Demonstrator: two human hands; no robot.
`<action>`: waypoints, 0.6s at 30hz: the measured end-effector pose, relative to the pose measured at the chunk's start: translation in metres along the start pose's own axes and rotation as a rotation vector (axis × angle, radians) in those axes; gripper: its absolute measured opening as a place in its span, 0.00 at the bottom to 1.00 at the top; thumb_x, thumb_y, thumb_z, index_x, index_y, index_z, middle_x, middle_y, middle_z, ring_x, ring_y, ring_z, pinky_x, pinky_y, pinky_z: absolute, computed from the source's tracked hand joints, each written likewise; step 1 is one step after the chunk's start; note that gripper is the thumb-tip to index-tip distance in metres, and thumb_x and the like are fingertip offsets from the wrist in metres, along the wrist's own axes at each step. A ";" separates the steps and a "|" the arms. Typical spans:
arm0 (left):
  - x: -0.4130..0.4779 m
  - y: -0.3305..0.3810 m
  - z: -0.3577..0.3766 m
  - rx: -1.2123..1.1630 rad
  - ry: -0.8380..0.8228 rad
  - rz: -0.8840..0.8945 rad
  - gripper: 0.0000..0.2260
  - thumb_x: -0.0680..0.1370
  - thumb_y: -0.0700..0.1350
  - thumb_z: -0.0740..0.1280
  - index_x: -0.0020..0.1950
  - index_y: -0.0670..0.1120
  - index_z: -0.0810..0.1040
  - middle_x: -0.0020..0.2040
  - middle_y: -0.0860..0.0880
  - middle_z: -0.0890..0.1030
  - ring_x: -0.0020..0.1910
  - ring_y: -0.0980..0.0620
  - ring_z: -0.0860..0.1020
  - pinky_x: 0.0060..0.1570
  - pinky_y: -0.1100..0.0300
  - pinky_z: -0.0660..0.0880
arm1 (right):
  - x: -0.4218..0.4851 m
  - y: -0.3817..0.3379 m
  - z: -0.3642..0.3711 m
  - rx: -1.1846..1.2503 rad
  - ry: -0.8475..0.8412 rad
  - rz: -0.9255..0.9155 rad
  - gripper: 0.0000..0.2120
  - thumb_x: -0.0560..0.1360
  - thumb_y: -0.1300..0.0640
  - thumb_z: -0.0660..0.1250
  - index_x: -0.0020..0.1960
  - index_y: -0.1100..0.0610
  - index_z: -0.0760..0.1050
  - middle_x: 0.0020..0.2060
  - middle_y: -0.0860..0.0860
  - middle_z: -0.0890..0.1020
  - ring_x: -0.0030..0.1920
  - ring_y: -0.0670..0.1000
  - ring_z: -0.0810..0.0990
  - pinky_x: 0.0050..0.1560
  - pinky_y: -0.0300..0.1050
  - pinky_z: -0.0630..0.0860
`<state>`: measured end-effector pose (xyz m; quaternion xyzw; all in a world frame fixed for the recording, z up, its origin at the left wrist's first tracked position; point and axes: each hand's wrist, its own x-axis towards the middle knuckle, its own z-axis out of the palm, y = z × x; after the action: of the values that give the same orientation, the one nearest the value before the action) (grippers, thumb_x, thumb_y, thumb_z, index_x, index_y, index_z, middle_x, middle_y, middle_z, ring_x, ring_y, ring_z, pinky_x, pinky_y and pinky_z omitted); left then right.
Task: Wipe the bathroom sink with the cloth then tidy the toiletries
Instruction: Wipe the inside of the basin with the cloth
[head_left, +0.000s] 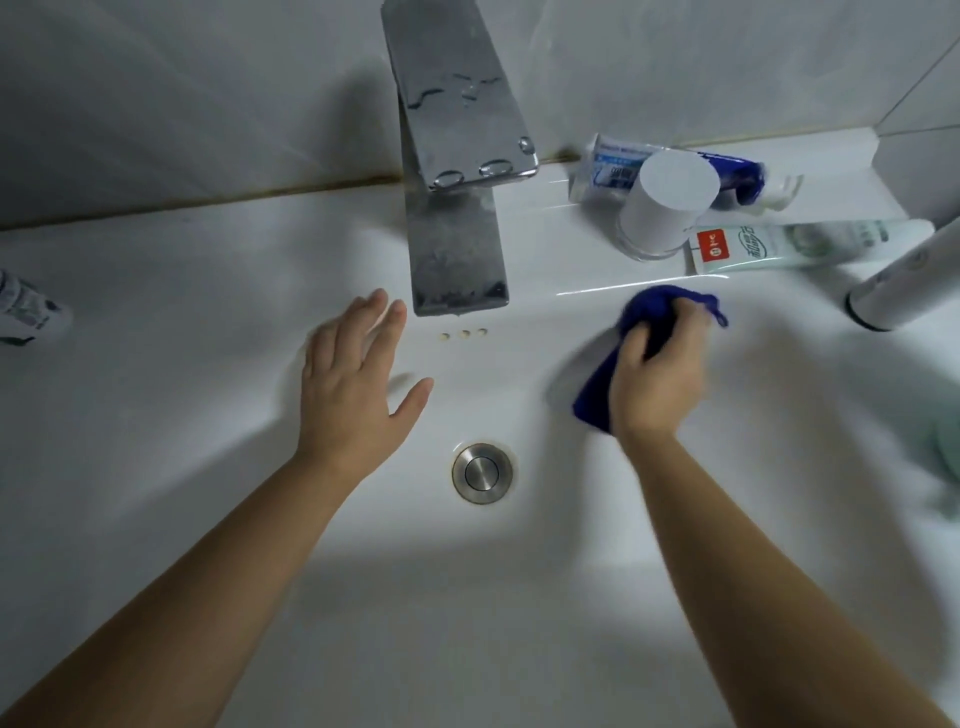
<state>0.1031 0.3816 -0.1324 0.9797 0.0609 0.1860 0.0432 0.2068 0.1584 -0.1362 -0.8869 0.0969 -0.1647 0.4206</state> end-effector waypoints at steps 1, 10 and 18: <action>0.000 0.000 0.000 0.003 -0.011 -0.008 0.28 0.73 0.56 0.60 0.68 0.42 0.69 0.65 0.40 0.72 0.62 0.43 0.66 0.62 0.48 0.63 | -0.015 -0.013 0.012 0.050 -0.049 -0.124 0.16 0.72 0.58 0.60 0.59 0.62 0.72 0.52 0.59 0.78 0.49 0.56 0.76 0.46 0.45 0.68; 0.001 -0.004 -0.003 -0.021 -0.039 0.010 0.28 0.74 0.57 0.58 0.68 0.42 0.68 0.66 0.41 0.71 0.63 0.43 0.66 0.62 0.50 0.62 | 0.014 0.023 -0.019 -0.160 -0.080 -0.065 0.16 0.76 0.59 0.60 0.63 0.57 0.70 0.59 0.57 0.74 0.55 0.60 0.75 0.49 0.51 0.69; 0.001 0.004 -0.006 -0.054 0.021 -0.022 0.26 0.73 0.55 0.59 0.66 0.41 0.71 0.62 0.39 0.74 0.61 0.45 0.64 0.59 0.49 0.67 | -0.060 -0.020 0.030 -0.024 -0.369 -0.325 0.13 0.74 0.60 0.62 0.58 0.59 0.73 0.54 0.59 0.78 0.44 0.63 0.78 0.39 0.47 0.68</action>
<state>0.1022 0.3786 -0.1266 0.9755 0.0671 0.1974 0.0708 0.1629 0.2114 -0.1508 -0.9107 -0.1236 -0.0640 0.3888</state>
